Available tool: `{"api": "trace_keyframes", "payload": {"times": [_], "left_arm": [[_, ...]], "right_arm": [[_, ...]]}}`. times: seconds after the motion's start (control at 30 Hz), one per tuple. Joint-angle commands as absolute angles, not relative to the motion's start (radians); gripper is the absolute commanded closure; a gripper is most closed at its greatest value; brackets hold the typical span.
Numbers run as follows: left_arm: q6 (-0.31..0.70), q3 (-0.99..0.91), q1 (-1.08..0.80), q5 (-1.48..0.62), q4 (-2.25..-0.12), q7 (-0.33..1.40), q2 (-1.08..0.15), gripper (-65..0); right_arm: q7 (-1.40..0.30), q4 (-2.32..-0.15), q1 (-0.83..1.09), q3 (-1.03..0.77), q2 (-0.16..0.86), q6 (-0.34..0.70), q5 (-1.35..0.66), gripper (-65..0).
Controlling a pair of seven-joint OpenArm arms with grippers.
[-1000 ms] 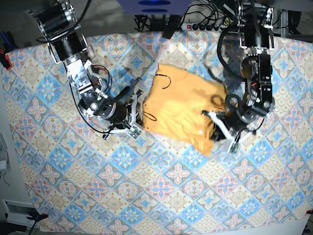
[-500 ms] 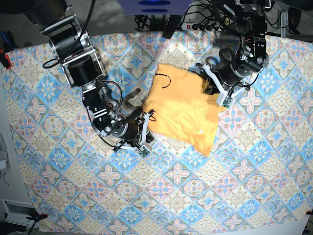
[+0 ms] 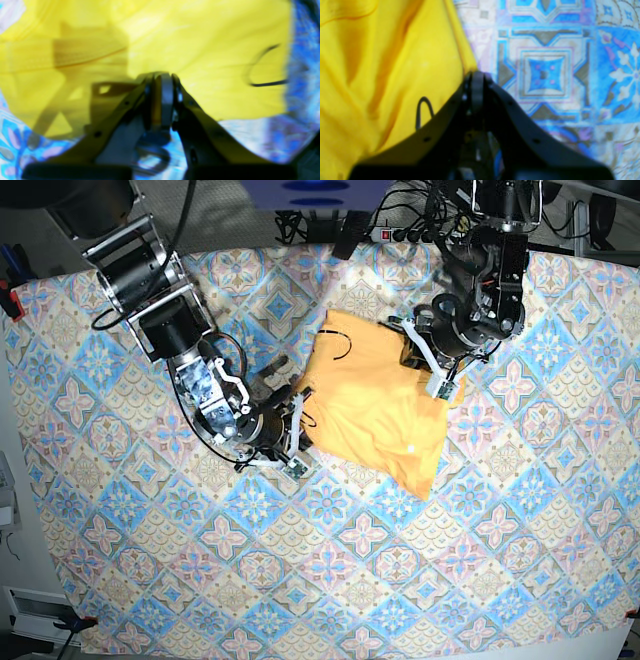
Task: Fold the T-shirt properly
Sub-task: 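Release the left gripper and drag the bundle with the right gripper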
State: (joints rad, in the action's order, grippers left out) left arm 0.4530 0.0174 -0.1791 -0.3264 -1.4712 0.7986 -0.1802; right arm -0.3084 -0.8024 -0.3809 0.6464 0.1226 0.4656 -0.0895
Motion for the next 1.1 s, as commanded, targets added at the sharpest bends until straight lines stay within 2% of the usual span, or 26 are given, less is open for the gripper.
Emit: {"api": "trace_keyframes", "payload": {"times": [0.0, 0.37, 0.57, 0.7, 0.87, 1.07], "left_arm": [[0.441, 0.018, -0.136, -0.286, -1.454, 0.786, -0.182, -4.0], [0.441, 0.021, 0.073, -0.150, -1.153, 0.633, -0.176, -4.3], [0.440, 0.174, 0.211, -0.145, -0.983, 0.529, -0.177, -4.1], [0.440, 0.223, 0.257, -0.145, -0.964, 0.479, -0.165, -4.1], [0.440, 0.220, 0.289, -0.145, -0.967, 0.498, -0.154, -4.0], [0.438, 0.188, 0.263, -0.145, -1.043, 0.499, -0.191, -4.0]], "right_arm": [[-0.354, -0.825, -0.369, 0.648, 0.145, 0.484, -0.073, -1.0], [-0.417, -1.121, -0.205, 0.642, 0.308, 0.484, -0.073, -0.8], [-0.473, -1.325, -0.114, 0.642, 0.369, 0.484, -0.074, -0.8], [-0.481, -1.437, -0.045, 0.593, 0.380, 0.484, -0.074, -0.7], [-0.476, -1.563, 0.039, 0.490, 0.380, 0.484, -0.074, -0.7], [-0.481, -1.690, 0.097, 0.492, 0.375, 0.484, -0.077, -0.8]]}}
